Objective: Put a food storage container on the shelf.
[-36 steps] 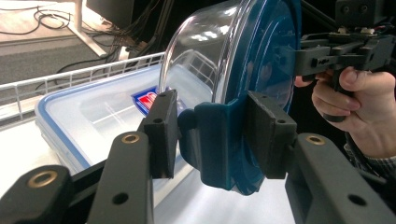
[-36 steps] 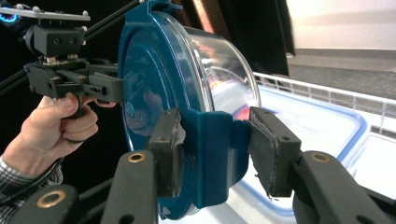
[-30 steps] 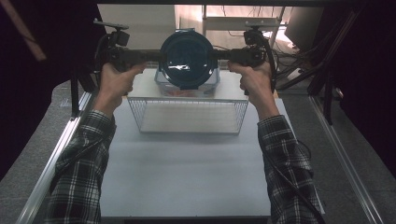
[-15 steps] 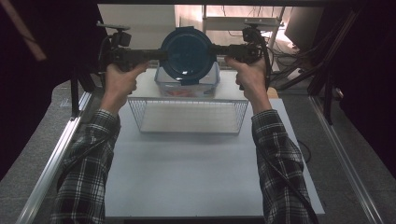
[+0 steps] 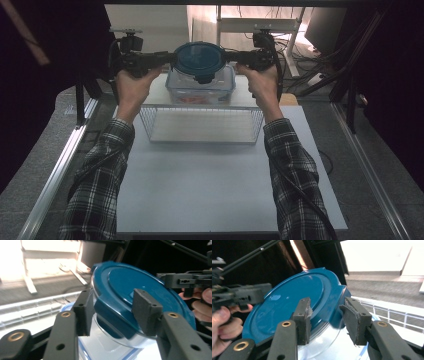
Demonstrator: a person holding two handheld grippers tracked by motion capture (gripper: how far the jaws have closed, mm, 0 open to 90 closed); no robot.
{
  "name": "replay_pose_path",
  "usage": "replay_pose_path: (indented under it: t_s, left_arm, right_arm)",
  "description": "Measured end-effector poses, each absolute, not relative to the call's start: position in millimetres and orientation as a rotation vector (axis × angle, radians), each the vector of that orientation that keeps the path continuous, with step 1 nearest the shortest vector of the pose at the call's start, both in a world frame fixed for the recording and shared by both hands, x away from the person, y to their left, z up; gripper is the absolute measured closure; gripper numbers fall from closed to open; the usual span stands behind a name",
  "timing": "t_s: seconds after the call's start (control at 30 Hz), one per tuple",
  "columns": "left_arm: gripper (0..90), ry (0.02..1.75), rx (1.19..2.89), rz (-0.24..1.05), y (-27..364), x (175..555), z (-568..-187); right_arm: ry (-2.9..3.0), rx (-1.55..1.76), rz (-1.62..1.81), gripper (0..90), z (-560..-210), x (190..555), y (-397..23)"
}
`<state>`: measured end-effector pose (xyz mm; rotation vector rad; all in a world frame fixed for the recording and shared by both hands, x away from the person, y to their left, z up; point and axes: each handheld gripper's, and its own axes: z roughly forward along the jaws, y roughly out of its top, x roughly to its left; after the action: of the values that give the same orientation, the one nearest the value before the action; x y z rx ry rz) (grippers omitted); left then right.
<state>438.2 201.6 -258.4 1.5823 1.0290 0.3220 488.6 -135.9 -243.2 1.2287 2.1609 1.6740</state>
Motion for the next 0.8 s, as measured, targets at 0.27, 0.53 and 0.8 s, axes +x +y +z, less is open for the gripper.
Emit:
replay_pose_path:
  t_s: [0.27,0.53,0.8]
  left_arm:
    - [70.9,0.973,1.645,0.344,208.6,396.2,-269.2]
    - [79.0,1.014,1.689,0.337,192.8,408.8,-286.4]
    - [77.9,1.083,1.628,0.326,195.5,431.8,-287.7]
  right_arm:
    - [2.183,1.149,1.645,70.7,-243.4,466.8,-152.5]
    - [2.232,1.129,1.580,79.3,-260.4,461.5,-147.6]
    - [2.226,1.130,1.582,78.4,-264.3,463.4,-142.1]
